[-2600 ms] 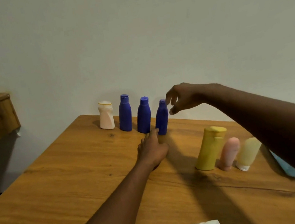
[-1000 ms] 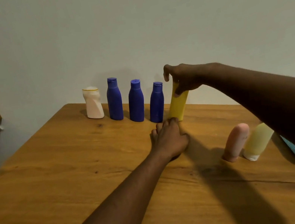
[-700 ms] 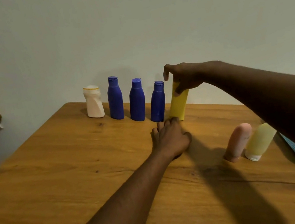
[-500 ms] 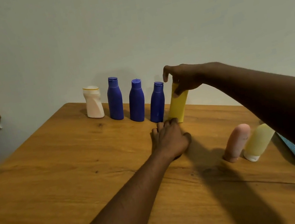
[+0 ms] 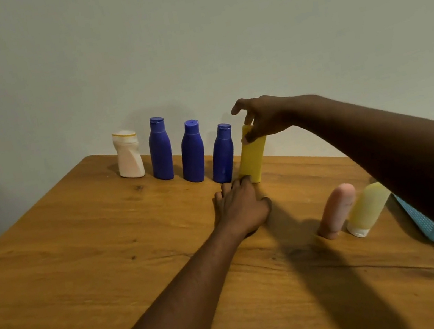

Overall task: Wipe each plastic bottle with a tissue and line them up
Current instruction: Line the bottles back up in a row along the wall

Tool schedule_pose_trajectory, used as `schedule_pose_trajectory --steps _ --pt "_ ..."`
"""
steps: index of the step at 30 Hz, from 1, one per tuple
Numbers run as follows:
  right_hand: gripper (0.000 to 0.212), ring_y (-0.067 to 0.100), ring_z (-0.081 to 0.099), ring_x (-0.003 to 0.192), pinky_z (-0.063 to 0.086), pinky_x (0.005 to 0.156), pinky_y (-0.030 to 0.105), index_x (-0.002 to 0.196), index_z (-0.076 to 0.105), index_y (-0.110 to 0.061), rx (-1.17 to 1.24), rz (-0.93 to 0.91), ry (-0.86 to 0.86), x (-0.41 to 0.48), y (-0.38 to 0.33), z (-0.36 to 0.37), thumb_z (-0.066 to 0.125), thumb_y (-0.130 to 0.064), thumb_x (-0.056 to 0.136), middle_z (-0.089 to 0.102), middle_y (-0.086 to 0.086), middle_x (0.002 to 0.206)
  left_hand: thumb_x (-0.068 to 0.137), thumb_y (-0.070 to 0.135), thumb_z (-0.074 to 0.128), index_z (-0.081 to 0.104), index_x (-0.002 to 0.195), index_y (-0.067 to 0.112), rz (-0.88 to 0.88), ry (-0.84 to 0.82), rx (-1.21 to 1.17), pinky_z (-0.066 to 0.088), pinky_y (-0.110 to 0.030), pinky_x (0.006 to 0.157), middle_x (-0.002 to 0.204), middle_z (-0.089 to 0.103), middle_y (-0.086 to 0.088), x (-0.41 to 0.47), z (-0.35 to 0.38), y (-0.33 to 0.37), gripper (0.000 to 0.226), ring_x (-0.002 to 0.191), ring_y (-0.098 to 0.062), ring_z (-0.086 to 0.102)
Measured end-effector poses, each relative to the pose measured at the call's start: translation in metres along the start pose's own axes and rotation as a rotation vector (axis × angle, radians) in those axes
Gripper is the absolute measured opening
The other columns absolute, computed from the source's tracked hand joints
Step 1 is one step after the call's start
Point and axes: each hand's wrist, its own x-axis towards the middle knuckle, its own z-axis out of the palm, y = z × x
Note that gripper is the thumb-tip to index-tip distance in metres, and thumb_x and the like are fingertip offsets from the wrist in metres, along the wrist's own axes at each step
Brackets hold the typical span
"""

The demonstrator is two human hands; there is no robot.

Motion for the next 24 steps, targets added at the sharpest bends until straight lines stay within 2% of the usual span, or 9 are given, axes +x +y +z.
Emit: schedule_pose_trajectory --steps 5,7,10,13,15,19,24 --pt "0.070 0.026 0.057 0.119 0.052 0.096 0.039 0.147 0.036 -0.024 0.016 0.007 0.039 -0.029 0.010 -0.013 0.074 -0.033 0.089 0.054 0.008 0.142 0.094 0.035 0.063 0.028 0.160 0.026 -0.057 -0.096 -0.143 0.029 -0.046 0.116 0.160 0.036 -0.002 -0.005 -0.014 0.004 0.075 0.146 -0.029 0.031" --pt "0.066 0.025 0.057 0.117 0.052 0.096 0.039 0.145 0.040 -0.024 0.011 0.009 0.033 -0.046 0.012 -0.019 0.073 -0.036 0.089 0.055 0.007 0.140 0.094 0.029 0.064 0.026 0.160 0.029 -0.095 -0.135 -0.271 0.033 -0.048 0.118 0.161 0.033 -0.002 -0.008 -0.024 0.004 0.076 0.146 -0.029 0.032" --pt "0.057 0.022 0.059 0.112 0.053 0.093 0.037 0.139 0.049 -0.023 0.000 0.010 0.020 -0.076 0.017 -0.029 0.074 -0.035 0.089 0.058 0.004 0.135 0.093 0.026 0.068 0.033 0.156 0.034 -0.102 -0.117 -0.435 0.045 -0.053 0.111 0.159 0.036 -0.001 -0.022 -0.040 0.009 0.073 0.141 -0.027 0.041" --pt "0.048 0.020 0.061 0.107 0.053 0.093 0.038 0.130 0.058 -0.023 -0.009 0.029 -0.014 -0.106 0.019 -0.037 0.075 -0.037 0.087 0.063 0.000 0.128 0.096 0.021 0.069 0.043 0.151 0.031 -0.064 -0.087 -0.573 0.052 -0.043 0.102 0.152 0.046 0.000 -0.038 -0.050 0.021 0.062 0.130 -0.020 0.050" --pt "0.044 0.019 0.063 0.105 0.053 0.094 0.039 0.125 0.062 -0.023 -0.016 0.041 -0.035 -0.125 0.018 -0.037 0.077 -0.035 0.085 0.067 -0.001 0.121 0.097 0.016 0.068 0.048 0.147 0.026 -0.016 -0.076 -0.565 0.052 -0.032 0.094 0.147 0.053 -0.001 -0.049 -0.054 0.033 0.055 0.125 -0.017 0.054" --pt "0.041 0.018 0.065 0.101 0.055 0.092 0.040 0.116 0.068 -0.026 -0.062 0.055 -0.112 -0.156 0.011 -0.026 0.083 -0.031 0.078 0.071 -0.003 0.110 0.099 0.014 0.067 0.059 0.138 0.019 0.074 -0.087 -0.493 0.051 -0.028 0.094 0.135 0.063 -0.002 -0.072 -0.058 0.061 0.040 0.125 -0.017 0.059" --pt "0.045 0.021 0.065 0.101 0.058 0.090 0.039 0.114 0.068 -0.029 -0.148 0.090 -0.203 -0.175 0.016 -0.006 0.087 -0.022 0.073 0.067 -0.001 0.114 0.100 0.011 0.063 0.067 0.129 0.014 0.135 -0.136 -0.452 0.050 -0.023 0.091 0.128 0.068 -0.002 -0.096 -0.046 0.090 0.029 0.118 -0.014 0.062"
